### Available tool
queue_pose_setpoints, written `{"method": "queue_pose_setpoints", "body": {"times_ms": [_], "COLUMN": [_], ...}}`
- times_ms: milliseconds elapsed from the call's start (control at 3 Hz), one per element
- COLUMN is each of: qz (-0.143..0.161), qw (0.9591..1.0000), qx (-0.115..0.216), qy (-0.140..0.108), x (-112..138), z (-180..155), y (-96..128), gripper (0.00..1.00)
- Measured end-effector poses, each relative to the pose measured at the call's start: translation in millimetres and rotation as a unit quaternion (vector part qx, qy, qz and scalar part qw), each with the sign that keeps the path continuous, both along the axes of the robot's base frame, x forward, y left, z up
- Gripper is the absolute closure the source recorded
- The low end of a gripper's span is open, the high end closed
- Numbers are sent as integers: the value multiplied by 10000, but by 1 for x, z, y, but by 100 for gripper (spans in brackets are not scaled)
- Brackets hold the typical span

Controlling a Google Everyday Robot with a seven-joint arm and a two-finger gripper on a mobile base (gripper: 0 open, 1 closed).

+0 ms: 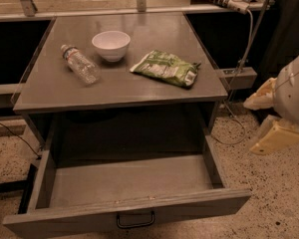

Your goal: Close top drawer

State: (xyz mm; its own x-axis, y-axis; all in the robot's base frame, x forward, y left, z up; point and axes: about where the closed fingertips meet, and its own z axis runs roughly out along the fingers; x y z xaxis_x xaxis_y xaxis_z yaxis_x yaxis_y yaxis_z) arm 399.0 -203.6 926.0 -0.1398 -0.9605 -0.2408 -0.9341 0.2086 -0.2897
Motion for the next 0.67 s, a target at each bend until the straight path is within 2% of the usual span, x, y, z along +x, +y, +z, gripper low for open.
{"method": "queue_pose_setpoints", "body": {"times_ms": [333,667], "qz": [46,125], "qw": [10000,9999], "qx": [25,70], "qy": [-76,-17], "x": [-7,-19], "z": [-16,-44], "y": [1,0], "gripper": [65,88]}}
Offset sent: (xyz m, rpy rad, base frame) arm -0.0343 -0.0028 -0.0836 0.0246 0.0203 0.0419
